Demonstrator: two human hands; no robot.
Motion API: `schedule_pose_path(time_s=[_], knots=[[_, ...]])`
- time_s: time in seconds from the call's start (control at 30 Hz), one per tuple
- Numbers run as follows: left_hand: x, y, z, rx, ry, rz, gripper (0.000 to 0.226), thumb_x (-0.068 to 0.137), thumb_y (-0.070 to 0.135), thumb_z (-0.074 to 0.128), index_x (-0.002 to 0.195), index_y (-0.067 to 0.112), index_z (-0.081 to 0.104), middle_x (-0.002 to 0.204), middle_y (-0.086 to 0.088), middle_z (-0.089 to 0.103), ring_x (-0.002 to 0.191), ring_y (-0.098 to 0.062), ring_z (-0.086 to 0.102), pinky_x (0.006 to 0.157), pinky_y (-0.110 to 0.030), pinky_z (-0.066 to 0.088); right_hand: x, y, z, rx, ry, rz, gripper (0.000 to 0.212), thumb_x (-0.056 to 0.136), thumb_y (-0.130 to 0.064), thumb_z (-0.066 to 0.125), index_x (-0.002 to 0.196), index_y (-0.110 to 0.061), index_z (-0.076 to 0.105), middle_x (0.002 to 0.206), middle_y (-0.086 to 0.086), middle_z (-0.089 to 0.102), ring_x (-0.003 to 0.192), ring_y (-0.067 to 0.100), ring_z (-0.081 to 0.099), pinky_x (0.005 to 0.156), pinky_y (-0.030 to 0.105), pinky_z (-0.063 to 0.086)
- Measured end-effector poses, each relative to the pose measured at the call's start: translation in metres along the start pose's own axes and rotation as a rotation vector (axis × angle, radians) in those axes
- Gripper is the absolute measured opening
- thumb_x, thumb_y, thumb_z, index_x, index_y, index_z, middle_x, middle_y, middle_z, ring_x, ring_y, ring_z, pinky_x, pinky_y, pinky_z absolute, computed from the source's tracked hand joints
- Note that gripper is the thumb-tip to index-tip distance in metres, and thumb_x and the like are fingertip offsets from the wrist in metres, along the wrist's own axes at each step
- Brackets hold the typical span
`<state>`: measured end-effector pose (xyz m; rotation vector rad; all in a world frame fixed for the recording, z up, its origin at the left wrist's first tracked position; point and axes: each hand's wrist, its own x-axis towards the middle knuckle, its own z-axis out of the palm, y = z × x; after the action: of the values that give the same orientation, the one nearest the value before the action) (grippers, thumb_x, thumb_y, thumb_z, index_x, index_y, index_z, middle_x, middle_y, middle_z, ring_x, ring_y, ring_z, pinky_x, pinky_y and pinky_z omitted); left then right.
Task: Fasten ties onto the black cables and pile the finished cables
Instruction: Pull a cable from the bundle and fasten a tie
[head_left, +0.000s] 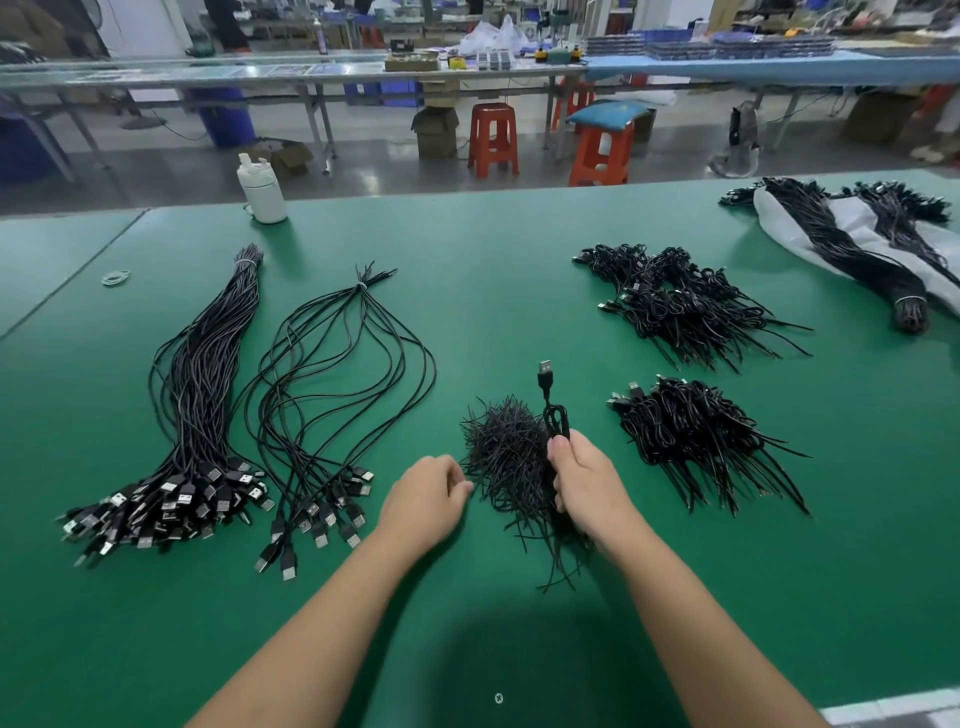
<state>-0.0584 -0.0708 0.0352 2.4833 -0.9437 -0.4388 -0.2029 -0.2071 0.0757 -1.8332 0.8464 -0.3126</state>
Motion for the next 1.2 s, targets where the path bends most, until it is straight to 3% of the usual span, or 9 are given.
schedule_pose_path(time_s=[0.17,0.37,0.5,0.67,0.8,0.93,0.97,1.1,1.2], knots=[[-0.005,0.010,0.021,0.024,0.131,0.040,0.022,0.095,0.047,0.051,0.084,0.028,0.052,0.085,0.012,0.053,0.076,-0.011,0.056,0.066,-0.031,0.045,-0.003,0.004,-0.002,-0.025,0.003,0.025,0.031,0.106,-0.032,0.031,0.085,-0.015,0.046,0.073,0.000,0.046,0.072,0.022,0.047,0.074,0.037,0.041],[-0.003,0.012,0.029,0.040,0.140,0.069,0.007,0.098,0.026,0.056,0.093,0.024,0.060,0.094,0.007,0.063,0.089,-0.019,0.062,0.079,-0.034,0.051,-0.003,0.009,0.002,-0.062,-0.033,0.039,0.030,0.104,-0.034,0.033,0.081,-0.018,0.044,0.066,-0.001,0.043,0.058,0.017,0.046,0.062,0.034,0.040],[-0.003,0.002,0.026,0.040,0.136,0.106,0.016,0.098,0.027,0.057,0.110,0.024,0.067,0.106,0.007,0.067,0.098,-0.017,0.063,0.086,-0.034,0.052,-0.003,0.011,0.003,-0.081,-0.047,0.037,0.033,0.104,-0.035,0.033,0.086,-0.011,0.046,0.068,-0.001,0.043,0.059,0.016,0.046,0.063,0.034,0.042],[-0.016,-0.020,0.005,0.121,0.167,0.132,0.020,0.098,0.032,0.052,0.107,0.031,0.069,0.101,0.012,0.061,0.091,-0.014,0.062,0.078,-0.032,0.053,-0.001,0.008,0.003,-0.102,-0.029,0.008,0.035,0.106,-0.033,0.029,0.092,-0.008,0.048,0.081,0.003,0.049,0.060,0.015,0.051,0.061,0.028,0.042],[-0.026,-0.024,-0.014,-0.075,0.280,0.002,0.009,0.092,0.023,0.060,0.090,0.025,0.068,0.087,0.010,0.060,0.080,-0.010,0.058,0.071,-0.028,0.047,-0.005,0.000,0.007,-0.067,-0.039,-0.029,0.033,0.107,-0.033,0.030,0.091,-0.012,0.051,0.080,0.001,0.053,0.059,0.012,0.050,0.056,0.021,0.044],[-0.031,-0.003,-0.027,-0.515,0.281,-0.097,0.011,0.090,0.019,0.068,0.080,0.022,0.070,0.076,-0.004,0.068,0.065,-0.010,0.055,0.059,-0.017,0.042,-0.016,-0.012,0.021,-0.050,-0.255,-0.137,0.031,0.106,-0.039,0.033,0.083,-0.027,0.049,0.063,-0.025,0.056,0.058,-0.006,0.046,0.059,0.015,0.033],[-0.033,0.004,-0.028,-0.572,0.273,-0.080,0.011,0.089,0.018,0.069,0.079,0.021,0.071,0.075,-0.007,0.069,0.062,-0.010,0.052,0.057,-0.016,0.041,-0.019,-0.014,0.026,-0.076,-0.302,-0.160,0.030,0.106,-0.039,0.033,0.083,-0.029,0.049,0.063,-0.023,0.055,0.058,-0.006,0.045,0.059,0.017,0.033],[-0.041,0.023,-0.027,-0.598,0.212,0.031,0.018,0.088,0.015,0.070,0.072,0.024,0.069,0.063,-0.003,0.057,0.057,-0.009,0.041,0.054,-0.017,0.033,-0.020,-0.017,0.036,-0.123,-0.293,-0.198,0.024,0.107,-0.032,0.034,0.095,-0.029,0.054,0.075,-0.010,0.052,0.067,0.005,0.046,0.066,0.030,0.039],[-0.045,0.024,-0.027,-0.522,0.243,0.087,0.017,0.088,0.015,0.072,0.077,0.028,0.069,0.070,0.000,0.061,0.061,-0.010,0.048,0.061,-0.018,0.039,-0.018,-0.017,0.035,-0.039,-0.243,-0.180,0.017,0.107,-0.026,0.037,0.108,-0.033,0.052,0.070,-0.016,0.055,0.063,-0.007,0.051,0.064,0.019,0.038]])
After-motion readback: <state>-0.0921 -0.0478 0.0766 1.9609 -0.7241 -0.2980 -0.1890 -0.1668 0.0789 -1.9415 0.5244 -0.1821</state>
